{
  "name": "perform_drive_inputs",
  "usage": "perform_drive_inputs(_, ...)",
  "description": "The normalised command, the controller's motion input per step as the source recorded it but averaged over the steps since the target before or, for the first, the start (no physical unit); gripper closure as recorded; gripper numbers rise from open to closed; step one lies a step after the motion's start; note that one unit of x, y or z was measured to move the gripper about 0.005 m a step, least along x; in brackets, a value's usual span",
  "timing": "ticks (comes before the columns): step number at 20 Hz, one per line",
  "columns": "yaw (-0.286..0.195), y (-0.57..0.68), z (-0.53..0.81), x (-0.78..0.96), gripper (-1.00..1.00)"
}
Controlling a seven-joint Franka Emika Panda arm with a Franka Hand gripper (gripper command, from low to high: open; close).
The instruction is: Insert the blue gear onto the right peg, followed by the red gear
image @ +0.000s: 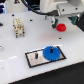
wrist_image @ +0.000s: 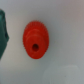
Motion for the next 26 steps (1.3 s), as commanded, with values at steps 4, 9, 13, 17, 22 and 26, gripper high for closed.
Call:
perform_drive_inputs(4, 0.000, 0.32, -0.23, -0.32, -1.00)
perform_drive_inputs(9, 0.000, 0.11, -0.31, -0.35, -1.00)
perform_drive_inputs(13, 0.000, -0.02, -0.39, -0.37, -1.00)
perform_drive_inputs(17, 0.000, -0.07, -0.37, -0.40, -1.00)
perform_drive_inputs(22, 0.000, -0.22, -0.26, -0.52, -1.00)
perform_drive_inputs(26, 0.000, -0.20, -0.20, -0.36, 1.00)
